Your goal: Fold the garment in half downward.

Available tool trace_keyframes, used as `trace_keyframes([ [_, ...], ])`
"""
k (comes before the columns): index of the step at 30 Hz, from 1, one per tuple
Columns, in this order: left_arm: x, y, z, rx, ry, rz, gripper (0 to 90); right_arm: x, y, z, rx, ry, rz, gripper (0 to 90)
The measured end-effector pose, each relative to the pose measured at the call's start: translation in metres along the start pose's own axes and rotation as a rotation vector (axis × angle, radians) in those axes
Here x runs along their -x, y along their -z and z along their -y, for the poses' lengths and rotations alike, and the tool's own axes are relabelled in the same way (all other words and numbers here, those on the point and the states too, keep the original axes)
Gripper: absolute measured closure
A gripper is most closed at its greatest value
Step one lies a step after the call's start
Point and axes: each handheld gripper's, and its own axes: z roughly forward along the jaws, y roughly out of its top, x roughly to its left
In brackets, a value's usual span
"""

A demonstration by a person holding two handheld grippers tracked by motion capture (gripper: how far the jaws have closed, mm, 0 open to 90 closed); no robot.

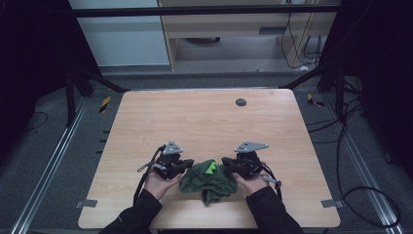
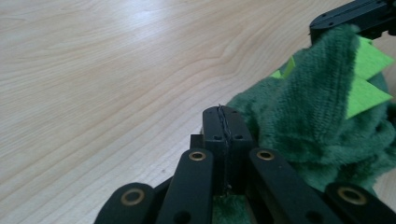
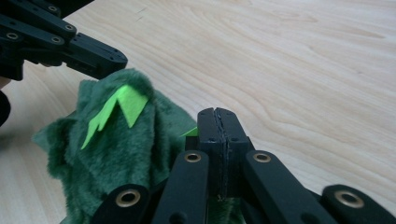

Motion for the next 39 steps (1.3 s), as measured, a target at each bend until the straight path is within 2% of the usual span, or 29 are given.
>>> trace_keyframes([
  [6,0.008,0.003,0.002,-0.004,-0.022,0.030,89.7,-0.006,-0.001,0.004,-0.021,0.011,-0.029,88.8],
  [17,0.021,0.021,0.011,-0.001,-0.045,0.076,89.7,-0.024,0.007,0.010,-0.018,0.044,-0.078,88.8],
  [22,0.035,0.026,0.015,-0.010,-0.078,0.113,89.7,-0.031,0.016,0.015,-0.008,0.052,-0.102,88.8],
  [28,0.048,0.029,0.022,-0.029,-0.116,0.116,89.7,-0.036,0.026,0.023,-0.011,0.051,-0.118,88.6],
  [39,0.050,0.028,0.041,-0.080,-0.108,0.121,89.7,-0.039,0.029,0.043,-0.058,0.039,-0.123,88.2],
])
